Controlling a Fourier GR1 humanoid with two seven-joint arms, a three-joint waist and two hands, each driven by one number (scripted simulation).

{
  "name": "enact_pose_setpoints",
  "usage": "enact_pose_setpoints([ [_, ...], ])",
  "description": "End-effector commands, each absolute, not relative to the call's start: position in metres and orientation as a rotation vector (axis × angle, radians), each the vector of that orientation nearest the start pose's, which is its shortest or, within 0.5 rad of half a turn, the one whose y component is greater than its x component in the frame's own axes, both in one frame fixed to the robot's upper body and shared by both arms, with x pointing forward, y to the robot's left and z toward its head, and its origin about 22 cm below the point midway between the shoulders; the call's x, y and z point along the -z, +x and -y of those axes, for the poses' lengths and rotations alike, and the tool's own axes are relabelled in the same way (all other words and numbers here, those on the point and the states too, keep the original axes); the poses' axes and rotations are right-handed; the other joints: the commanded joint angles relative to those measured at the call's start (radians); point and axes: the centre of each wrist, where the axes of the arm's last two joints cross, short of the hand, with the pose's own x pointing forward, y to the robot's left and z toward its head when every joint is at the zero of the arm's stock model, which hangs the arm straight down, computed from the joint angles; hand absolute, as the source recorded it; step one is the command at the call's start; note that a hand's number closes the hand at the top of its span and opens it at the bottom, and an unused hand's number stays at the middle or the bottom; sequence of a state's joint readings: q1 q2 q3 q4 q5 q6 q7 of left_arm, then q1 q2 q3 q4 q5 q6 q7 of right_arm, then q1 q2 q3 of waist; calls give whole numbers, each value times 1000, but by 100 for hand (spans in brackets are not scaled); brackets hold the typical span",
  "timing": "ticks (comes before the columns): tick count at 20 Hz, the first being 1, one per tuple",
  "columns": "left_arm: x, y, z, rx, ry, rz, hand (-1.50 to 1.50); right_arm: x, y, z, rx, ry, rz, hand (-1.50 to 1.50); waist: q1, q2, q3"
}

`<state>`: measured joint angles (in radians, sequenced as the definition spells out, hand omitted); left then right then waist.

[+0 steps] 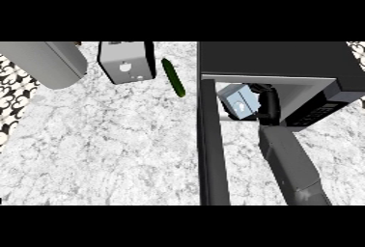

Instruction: Pick up the milk, place it into the microwave and close the microwave

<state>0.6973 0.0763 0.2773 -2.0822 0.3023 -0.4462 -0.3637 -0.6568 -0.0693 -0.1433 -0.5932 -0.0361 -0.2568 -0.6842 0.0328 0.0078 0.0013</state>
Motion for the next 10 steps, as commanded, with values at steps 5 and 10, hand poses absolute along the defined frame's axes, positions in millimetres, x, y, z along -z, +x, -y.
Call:
enact_pose_setpoints([
  [5,-34,72,-335,-56,6,1881,-150,38,391,203,-106,-404,1934,150,4,5,0],
  [10,-30,74,-335,-58,2,1885,-150,20,406,194,-303,-642,1965,150,18,9,-1],
])
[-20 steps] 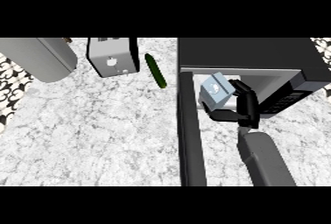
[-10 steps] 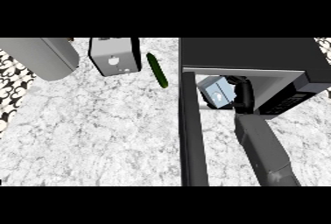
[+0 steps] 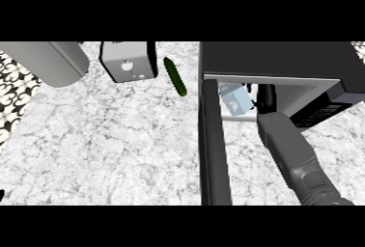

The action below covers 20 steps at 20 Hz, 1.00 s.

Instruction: Pick up the milk, place it into the microwave and close the microwave

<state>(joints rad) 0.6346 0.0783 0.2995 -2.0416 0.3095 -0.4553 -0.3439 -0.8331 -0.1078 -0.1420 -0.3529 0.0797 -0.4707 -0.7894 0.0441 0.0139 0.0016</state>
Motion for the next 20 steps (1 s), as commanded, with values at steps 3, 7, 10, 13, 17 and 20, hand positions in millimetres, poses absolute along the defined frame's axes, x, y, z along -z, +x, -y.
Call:
enact_pose_setpoints([
  [3,-30,78,-345,-33,3,1870,-150,9,415,179,-342,-749,1953,150,17,9,-1],
  [7,-35,83,-345,-22,-17,1897,-150,-5,425,192,-277,-874,1904,150,28,16,0],
  [10,-39,84,-350,-15,-6,1897,-150,3,419,213,-230,-911,1881,150,34,21,2],
  [13,-40,76,-336,-12,-2,1909,-150,11,415,213,-166,-911,1858,150,46,20,3],
  [17,-29,85,-342,-2,-17,1870,-150,-3,420,247,-175,-932,1836,150,36,22,2],
  [20,-25,96,-333,-10,-49,1881,-150,10,411,259,-193,-949,1804,150,48,38,4],
])
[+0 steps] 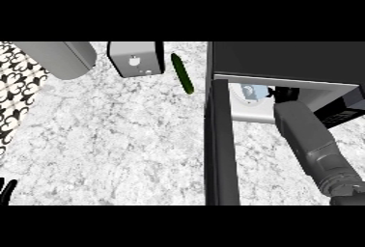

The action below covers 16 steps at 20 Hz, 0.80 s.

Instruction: Pick up the milk, place it into the microwave and close the microwave

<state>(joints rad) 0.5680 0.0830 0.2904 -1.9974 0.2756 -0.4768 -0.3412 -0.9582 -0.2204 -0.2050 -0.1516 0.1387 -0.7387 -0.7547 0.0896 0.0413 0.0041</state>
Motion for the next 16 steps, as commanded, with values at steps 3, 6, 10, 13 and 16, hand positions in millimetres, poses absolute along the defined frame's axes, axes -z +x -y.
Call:
enact_pose_setpoints([
  [3,-27,86,-348,-5,-30,1871,-150,7,411,269,-208,-978,1773,150,17,6,1],
  [6,-24,98,-345,-3,-36,1874,-150,22,401,270,-164,-998,1741,150,8,9,1],
  [10,-25,104,-343,21,-41,1877,-150,7,410,277,-230,-1040,1730,150,23,14,1],
  [13,-23,106,-339,6,-49,1867,-150,21,404,259,-274,-1024,1735,-150,35,17,2],
  [16,-24,116,-336,6,-67,1883,-150,21,404,260,-331,-1044,1733,-150,34,19,2],
])
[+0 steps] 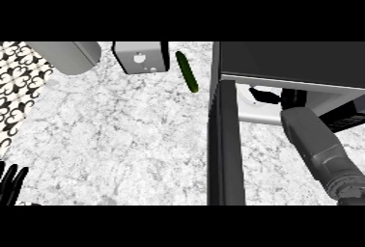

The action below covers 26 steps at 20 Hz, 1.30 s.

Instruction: Pick up the milk, place it into the microwave and close the microwave

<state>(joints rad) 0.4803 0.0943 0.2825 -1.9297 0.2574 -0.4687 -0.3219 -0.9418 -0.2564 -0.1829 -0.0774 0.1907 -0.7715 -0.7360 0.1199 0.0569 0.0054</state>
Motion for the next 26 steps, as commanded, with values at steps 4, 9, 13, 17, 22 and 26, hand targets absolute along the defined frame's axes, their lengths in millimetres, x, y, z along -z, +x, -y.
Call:
enact_pose_setpoints([
  [4,-15,117,-338,4,-45,1877,-150,22,405,251,-281,-1054,1755,-150,1,1,1],
  [9,-18,120,-340,25,-57,1874,-150,12,413,234,-298,-1061,1794,-150,8,0,1],
  [13,-17,123,-340,33,-67,1863,-150,20,409,229,-347,-1022,1765,-150,4,-3,0],
  [17,-10,128,-329,13,-56,1873,-150,14,413,231,-355,-997,1786,-150,-6,-6,0],
  [22,-12,121,-335,2,-66,1886,-150,19,410,224,-325,-988,1776,-150,-7,-11,0],
  [26,-6,115,-344,6,-36,1873,-150,31,402,225,-349,-944,1772,-150,-22,-19,-1],
])
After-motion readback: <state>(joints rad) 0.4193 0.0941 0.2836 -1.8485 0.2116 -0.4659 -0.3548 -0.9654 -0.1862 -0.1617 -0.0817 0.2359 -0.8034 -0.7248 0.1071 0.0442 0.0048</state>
